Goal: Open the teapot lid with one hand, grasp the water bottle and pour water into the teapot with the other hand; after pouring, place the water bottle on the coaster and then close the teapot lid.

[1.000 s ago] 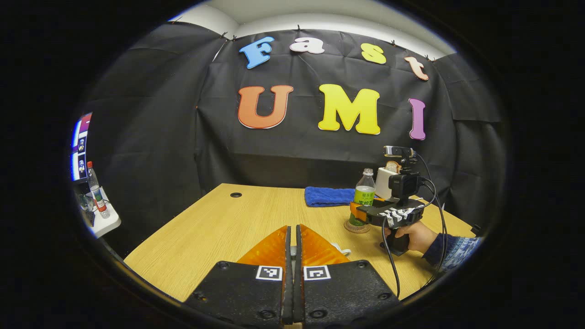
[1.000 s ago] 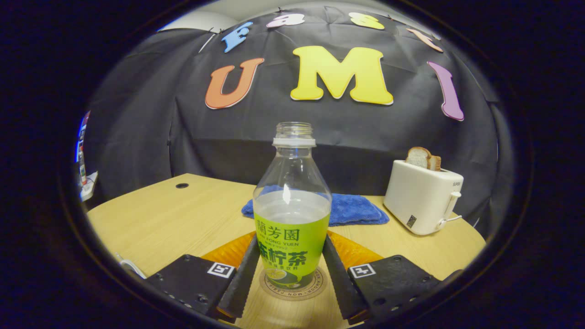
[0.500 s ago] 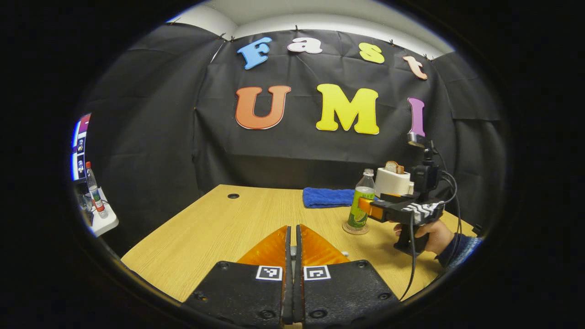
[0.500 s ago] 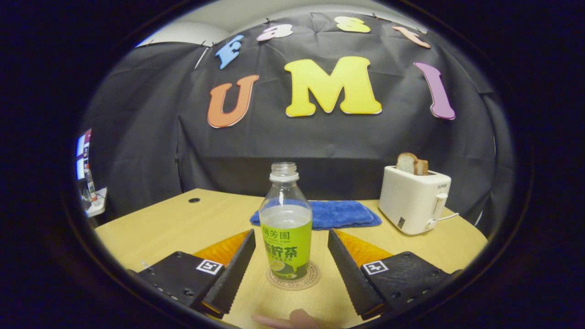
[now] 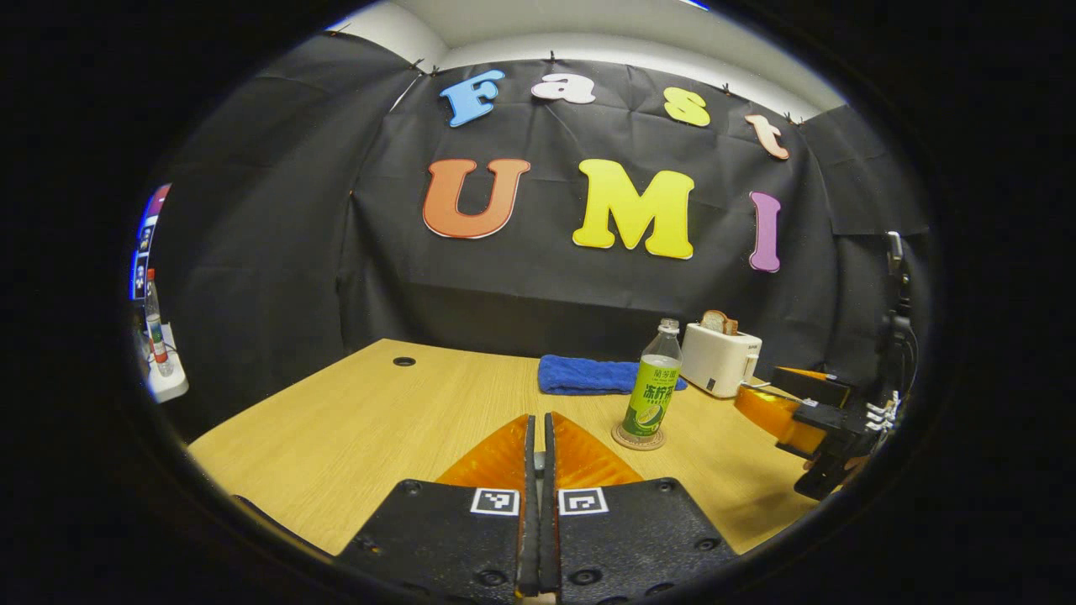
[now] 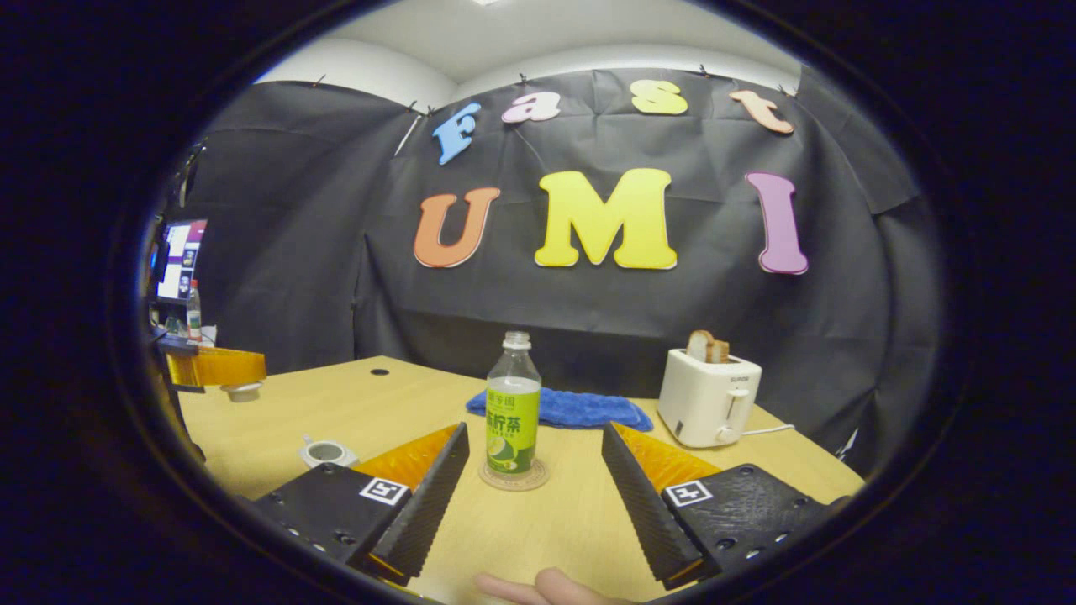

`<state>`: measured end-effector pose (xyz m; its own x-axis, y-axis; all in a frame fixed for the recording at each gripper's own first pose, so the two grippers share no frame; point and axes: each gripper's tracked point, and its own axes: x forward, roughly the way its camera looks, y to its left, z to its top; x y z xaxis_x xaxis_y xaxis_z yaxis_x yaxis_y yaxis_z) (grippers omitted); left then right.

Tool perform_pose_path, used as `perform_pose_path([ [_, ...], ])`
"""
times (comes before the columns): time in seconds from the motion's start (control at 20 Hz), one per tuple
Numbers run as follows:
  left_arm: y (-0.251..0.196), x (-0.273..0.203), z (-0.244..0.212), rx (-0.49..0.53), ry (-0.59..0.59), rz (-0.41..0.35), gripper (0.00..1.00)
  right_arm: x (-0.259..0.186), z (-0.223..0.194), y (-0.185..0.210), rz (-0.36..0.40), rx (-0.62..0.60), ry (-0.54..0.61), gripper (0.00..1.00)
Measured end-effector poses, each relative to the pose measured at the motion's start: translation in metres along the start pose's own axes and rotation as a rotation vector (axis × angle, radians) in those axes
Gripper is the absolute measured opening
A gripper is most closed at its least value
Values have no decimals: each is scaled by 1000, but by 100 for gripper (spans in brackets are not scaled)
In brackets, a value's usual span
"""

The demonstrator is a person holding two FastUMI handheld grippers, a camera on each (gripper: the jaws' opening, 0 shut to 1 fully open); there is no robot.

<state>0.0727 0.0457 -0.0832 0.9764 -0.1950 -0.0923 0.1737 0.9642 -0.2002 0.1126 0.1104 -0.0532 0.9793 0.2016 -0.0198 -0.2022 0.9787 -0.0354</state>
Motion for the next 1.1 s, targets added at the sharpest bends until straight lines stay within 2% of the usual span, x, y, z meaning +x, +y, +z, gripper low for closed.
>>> perform_pose_path([
  [0.05,-7,5,-4,7,-5,-10,3,-10,-5,-10,-28,-5,15,97],
  [0.15,-16,15,-14,41,0,-18,3,-31,-8,-25,-65,3,28,95],
  [0.3,-24,25,-19,99,-9,-17,3,-57,-2,-36,-58,73,-10,97],
  [0.35,-28,28,-21,100,-16,-33,3,-62,-5,-40,-51,80,-12,95],
  [0.4,-32,31,-22,96,-22,-45,3,-64,-9,-45,-51,86,-8,97],
  [0.45,-33,35,-25,88,-21,-52,3,-66,-15,-51,-53,95,4,95],
  [0.5,-31,37,-28,89,-25,-49,3,-67,-20,-54,-46,110,11,97],
  [0.65,-17,42,-37,92,-10,-11,3,-62,-21,-67,-60,179,21,95],
  [0.75,-18,46,-42,91,0,-16,3,-60,-24,-63,-44,202,23,96],
  [0.9,-10,52,-50,93,12,8,3,-56,-35,-58,-29,216,49,93],
  [1.1,-14,60,-58,100,23,3,3,-52,-41,-54,-26,189,62,96],
])
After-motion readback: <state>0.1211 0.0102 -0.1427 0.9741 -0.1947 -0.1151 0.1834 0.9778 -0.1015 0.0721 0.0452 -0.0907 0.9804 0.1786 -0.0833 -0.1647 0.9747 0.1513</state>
